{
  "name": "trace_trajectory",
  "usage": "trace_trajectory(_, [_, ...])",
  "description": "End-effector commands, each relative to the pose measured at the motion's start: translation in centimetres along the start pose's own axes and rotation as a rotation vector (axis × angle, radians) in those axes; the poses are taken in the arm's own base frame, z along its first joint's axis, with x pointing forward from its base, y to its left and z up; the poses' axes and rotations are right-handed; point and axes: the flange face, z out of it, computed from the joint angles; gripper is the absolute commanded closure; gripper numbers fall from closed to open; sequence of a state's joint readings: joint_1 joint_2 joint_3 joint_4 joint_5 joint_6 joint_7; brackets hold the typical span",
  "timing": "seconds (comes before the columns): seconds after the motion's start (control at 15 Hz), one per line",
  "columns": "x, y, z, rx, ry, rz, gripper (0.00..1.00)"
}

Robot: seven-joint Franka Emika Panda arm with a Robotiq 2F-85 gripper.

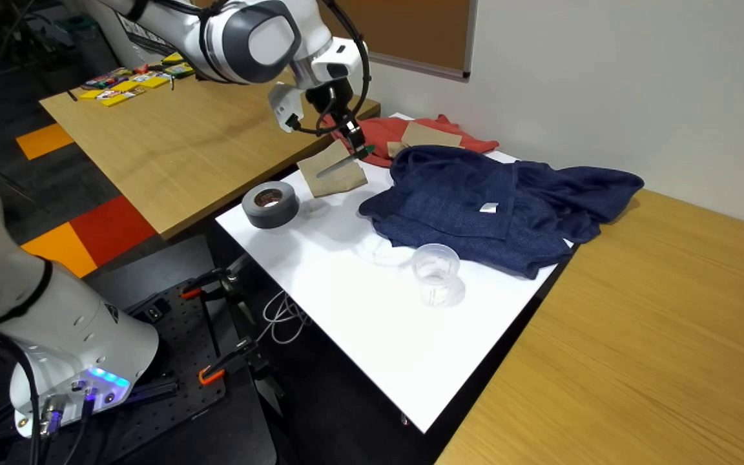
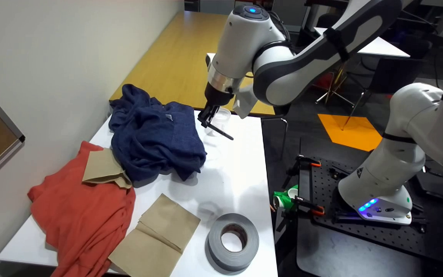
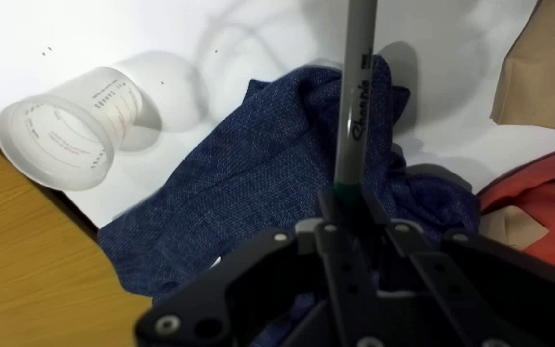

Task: Pick the pen and put it in the cup

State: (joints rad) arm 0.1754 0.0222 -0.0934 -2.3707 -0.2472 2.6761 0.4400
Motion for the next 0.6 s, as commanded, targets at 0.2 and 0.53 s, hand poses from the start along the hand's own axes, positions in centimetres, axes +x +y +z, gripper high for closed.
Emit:
trace_trajectory(0.2, [0.0,0.0,-1.1,0.007,0.017,-0.003,0.85])
trace_trajectory(0.53, [1.6,2.1,-0.8,-0.094,0.105,0.097,0.96])
